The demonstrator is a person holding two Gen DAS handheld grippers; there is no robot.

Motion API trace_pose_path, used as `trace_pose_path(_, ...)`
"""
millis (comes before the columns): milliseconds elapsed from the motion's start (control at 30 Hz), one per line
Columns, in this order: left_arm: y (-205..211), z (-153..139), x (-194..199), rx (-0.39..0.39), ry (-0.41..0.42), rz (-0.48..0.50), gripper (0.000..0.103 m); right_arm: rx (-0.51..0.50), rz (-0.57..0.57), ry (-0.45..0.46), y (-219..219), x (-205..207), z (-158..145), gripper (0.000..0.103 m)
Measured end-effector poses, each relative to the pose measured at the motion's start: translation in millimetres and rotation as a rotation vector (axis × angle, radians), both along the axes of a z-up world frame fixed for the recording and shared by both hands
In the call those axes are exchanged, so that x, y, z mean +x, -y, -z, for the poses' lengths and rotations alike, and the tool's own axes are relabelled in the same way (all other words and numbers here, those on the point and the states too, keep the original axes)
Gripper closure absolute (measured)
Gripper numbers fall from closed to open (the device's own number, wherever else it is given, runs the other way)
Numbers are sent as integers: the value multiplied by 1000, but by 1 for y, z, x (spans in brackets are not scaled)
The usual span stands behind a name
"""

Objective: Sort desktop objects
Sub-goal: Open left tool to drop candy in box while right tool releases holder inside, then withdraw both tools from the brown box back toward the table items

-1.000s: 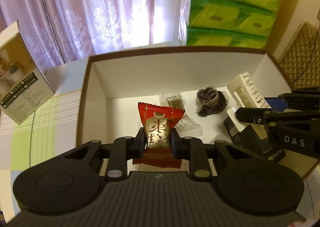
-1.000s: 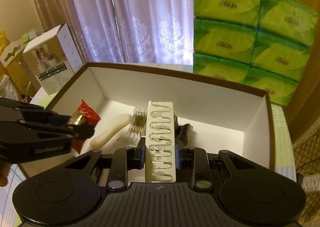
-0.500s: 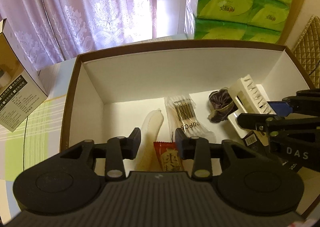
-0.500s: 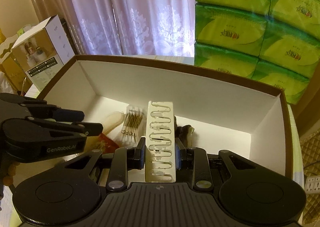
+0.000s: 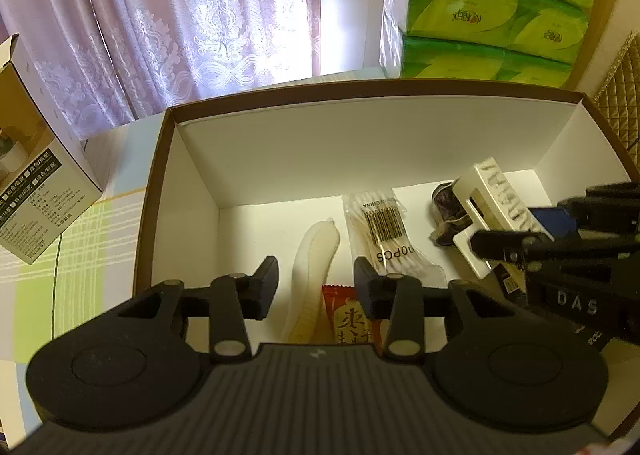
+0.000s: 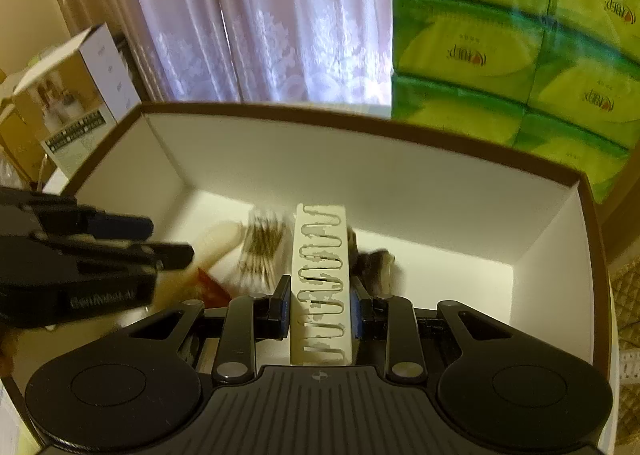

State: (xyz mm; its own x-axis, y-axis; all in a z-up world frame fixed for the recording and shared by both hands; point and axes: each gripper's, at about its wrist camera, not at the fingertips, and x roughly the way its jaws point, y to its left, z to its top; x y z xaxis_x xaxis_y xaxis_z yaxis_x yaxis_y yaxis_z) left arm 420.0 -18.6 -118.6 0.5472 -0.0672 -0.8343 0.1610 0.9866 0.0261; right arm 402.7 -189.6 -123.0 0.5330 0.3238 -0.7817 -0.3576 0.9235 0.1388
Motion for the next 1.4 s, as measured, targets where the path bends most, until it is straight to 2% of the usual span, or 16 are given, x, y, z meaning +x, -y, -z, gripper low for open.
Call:
trace_pose_path(100, 1, 0, -1, 2, 2, 1, 64, 11, -6, 11, 0, 1, -2, 77)
trace_pose_path(133, 1, 0, -2, 4, 2, 3, 63, 8, -4, 15, 1, 2, -2, 73)
trace_pose_path(200, 1, 0, -3, 8, 3, 6, 61, 5, -3, 16, 3, 0, -3, 60)
trace_pose_path(233, 1, 0, -4, 9, 3, 8, 57, 5, 2, 17, 4, -2, -4, 51)
trace_pose_path(267, 0, -1, -6, 9, 4, 9, 52, 4, 8, 18, 6, -3, -4, 46)
trace_pose_path(333, -1, -3, -9, 6, 6, 12, 51, 5, 16, 14, 11, -6, -6, 40)
trace_pose_path(467, -2, -10, -16, -8, 20, 13, 46, 1, 42, 15, 21, -16, -12, 18)
trace_pose_path(533, 0, -15, -21, -7, 31, 13, 37, -4, 38, 24, 23, -23, -16, 12)
trace_pose_path(667, 3, -25, -33, -7, 60, 22, 27, -22, 46, 38, 28, -36, -23, 2)
trace_pose_path(767, 3, -34, -43, -18, 77, 20, 13, -40, 61, 45, 31, -47, -28, 2)
trace_pose_path(933, 7, -48, -66, -7, 122, 8, 1, -38, 94, 48, 37, -69, -35, 2)
trace_pose_path(1400, 5, -81, -128, -47, 160, -49, 1, -4, 182, 79, 53, -124, -61, 2)
